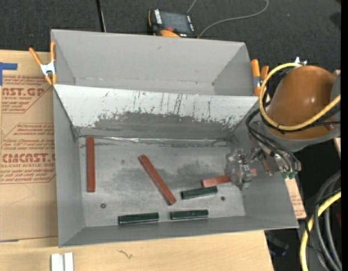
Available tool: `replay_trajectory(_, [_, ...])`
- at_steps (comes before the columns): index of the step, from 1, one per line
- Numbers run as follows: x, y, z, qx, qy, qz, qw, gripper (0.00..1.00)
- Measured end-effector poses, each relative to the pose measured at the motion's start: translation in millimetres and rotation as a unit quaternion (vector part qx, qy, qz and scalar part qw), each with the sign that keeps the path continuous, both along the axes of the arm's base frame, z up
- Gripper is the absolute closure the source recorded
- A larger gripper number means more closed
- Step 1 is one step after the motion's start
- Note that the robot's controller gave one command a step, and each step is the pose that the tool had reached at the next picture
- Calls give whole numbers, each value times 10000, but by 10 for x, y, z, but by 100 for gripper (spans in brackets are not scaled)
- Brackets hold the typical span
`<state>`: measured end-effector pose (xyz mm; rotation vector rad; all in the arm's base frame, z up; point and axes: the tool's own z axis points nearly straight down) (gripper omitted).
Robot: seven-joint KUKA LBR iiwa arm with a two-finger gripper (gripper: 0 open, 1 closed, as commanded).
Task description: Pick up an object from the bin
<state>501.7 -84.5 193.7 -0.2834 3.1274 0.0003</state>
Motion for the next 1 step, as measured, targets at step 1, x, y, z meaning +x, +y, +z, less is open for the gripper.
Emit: replay_trajectory(1, [-6,28,681,-11,-28,1773,9842,100])
